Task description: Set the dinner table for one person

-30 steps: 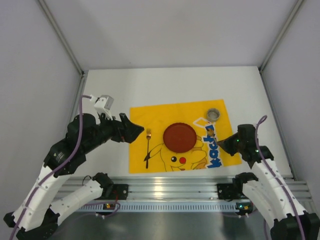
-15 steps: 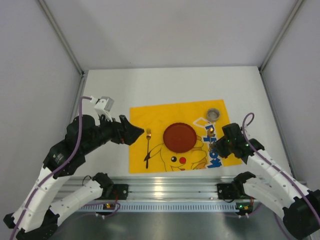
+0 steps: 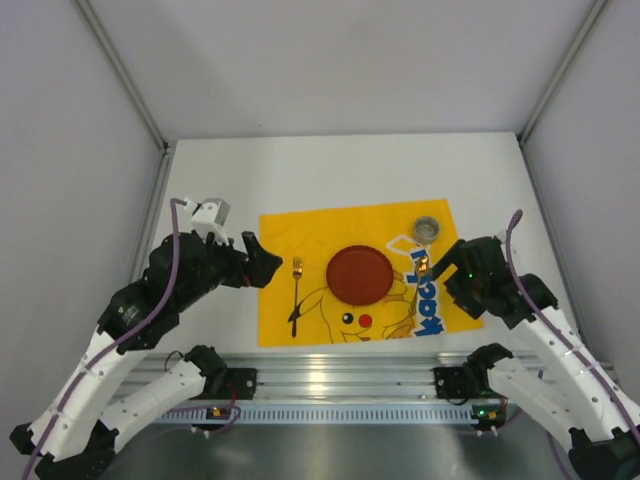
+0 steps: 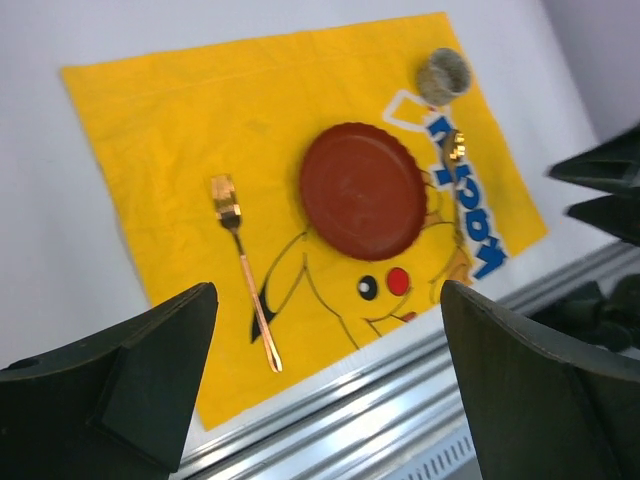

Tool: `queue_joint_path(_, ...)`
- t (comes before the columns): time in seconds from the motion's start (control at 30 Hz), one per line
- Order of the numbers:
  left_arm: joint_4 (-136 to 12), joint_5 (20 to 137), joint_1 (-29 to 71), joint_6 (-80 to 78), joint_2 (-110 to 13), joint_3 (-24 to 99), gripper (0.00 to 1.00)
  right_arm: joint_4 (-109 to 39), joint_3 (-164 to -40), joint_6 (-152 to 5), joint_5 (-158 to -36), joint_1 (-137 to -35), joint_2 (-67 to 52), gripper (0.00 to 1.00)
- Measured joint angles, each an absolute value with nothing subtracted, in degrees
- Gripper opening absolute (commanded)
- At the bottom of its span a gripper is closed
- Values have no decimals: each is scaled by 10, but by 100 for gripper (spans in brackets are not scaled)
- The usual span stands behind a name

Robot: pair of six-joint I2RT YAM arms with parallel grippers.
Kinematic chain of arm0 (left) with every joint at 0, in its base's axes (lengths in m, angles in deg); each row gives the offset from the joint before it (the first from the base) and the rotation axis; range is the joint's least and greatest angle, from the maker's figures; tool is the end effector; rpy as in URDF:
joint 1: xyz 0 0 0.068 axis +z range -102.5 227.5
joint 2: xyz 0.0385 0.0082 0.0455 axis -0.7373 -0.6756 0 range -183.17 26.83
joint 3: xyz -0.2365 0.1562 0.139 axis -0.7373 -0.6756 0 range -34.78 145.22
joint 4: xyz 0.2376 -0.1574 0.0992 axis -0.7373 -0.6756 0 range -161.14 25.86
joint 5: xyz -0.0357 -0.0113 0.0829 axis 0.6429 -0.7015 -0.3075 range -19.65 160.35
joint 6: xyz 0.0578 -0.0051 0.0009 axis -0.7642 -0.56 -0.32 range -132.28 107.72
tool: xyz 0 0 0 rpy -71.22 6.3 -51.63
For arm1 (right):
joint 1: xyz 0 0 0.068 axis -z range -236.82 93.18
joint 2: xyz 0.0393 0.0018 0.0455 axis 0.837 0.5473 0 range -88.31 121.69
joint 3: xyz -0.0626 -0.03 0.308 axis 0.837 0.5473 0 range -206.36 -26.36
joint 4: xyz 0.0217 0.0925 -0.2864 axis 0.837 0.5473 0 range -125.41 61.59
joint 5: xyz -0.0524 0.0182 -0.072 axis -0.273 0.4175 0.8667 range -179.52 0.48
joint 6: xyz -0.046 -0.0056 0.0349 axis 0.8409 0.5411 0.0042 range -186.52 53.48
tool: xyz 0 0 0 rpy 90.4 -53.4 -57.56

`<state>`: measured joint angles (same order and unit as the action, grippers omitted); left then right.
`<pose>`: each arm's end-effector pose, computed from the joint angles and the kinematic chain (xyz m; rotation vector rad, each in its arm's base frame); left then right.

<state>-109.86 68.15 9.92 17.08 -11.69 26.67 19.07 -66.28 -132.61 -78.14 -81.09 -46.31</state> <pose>0.1016 -0.0762 0.4279 0.1202 2.0369 -0.7151 0.1345 0.0516 0.2734 0.9888 2.3728 0.3671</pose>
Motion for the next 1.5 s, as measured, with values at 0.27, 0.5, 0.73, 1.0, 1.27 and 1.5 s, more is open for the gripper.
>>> queue_joint_path(0.27,-1013,480,106,108,-198,131,99,186,-891,-1145,-795,-811,-464,100)
queue_joint_path(0.5,-770,455,188,-7,-239,-105,99,149,-843,-1082,-794,-811,-524,100)
queue_joint_path(0.73,-511,523,356,-58,-432,-113,98,79,-739,-1043,-797,-811,-521,100)
queue_joint_path(1.0,-346,610,400,-65,-589,-90,98,44,-673,-1036,-842,-811,-528,100)
queue_joint_path(1.27,-302,660,453,-58,-605,-70,98,44,-620,-980,-954,-811,-670,100)
queue_joint_path(1.5,-258,631,460,-65,-560,-121,99,55,-653,-922,-978,-811,-729,100)
